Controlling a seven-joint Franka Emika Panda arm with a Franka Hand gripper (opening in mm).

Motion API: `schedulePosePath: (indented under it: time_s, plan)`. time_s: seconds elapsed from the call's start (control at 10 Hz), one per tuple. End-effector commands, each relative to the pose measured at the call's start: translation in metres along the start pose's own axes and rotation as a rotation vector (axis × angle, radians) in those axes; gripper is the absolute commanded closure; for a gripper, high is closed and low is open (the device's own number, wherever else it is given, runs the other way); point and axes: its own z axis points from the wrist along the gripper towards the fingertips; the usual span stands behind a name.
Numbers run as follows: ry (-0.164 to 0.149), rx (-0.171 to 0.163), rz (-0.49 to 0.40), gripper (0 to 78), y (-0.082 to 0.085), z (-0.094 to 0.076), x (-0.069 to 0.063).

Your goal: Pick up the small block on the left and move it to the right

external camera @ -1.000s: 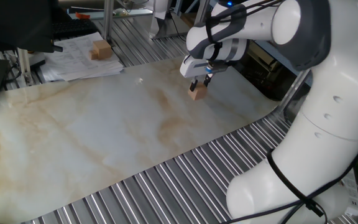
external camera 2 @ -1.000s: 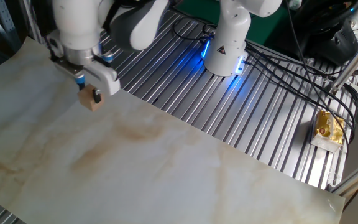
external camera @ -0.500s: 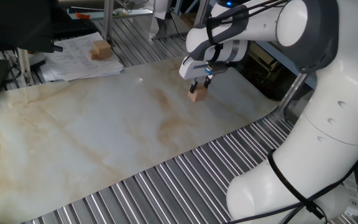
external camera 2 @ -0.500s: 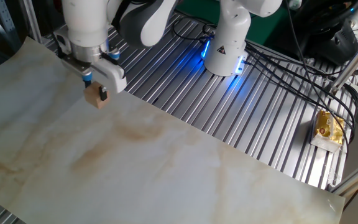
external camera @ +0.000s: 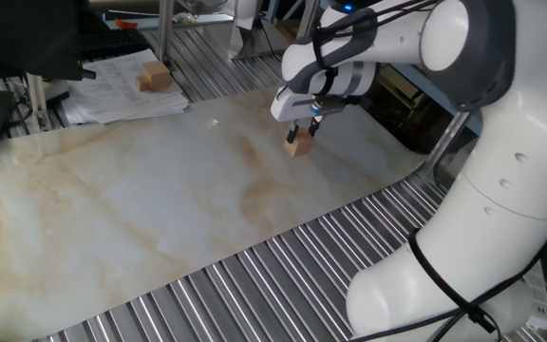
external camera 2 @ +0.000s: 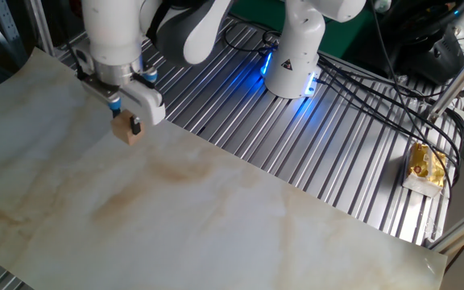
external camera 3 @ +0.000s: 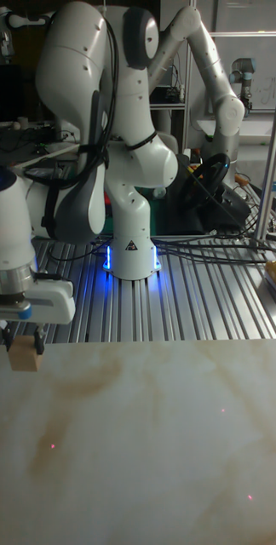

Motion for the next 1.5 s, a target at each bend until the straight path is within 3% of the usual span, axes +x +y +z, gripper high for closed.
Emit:
schedulePosePath:
  time_s: [0.1, 0.4, 0.7, 1.0, 1.5]
  plan:
    - [-0.012, 0.009, 0.009, 76.4, 0.0028, 0.0034, -0.0187]
    - [-0.019, 0.008, 0.022, 76.4, 0.0027, 0.0045, -0.0159]
    - [-0.021, 0.029, 0.023, 76.4, 0.0028, 0.0053, -0.016]
    - [-0.035, 0.046, -0.005, 76.4, 0.0026, 0.0039, -0.0155]
    - [-0.039, 0.046, -0.048, 76.4, 0.0026, 0.0039, -0.0155]
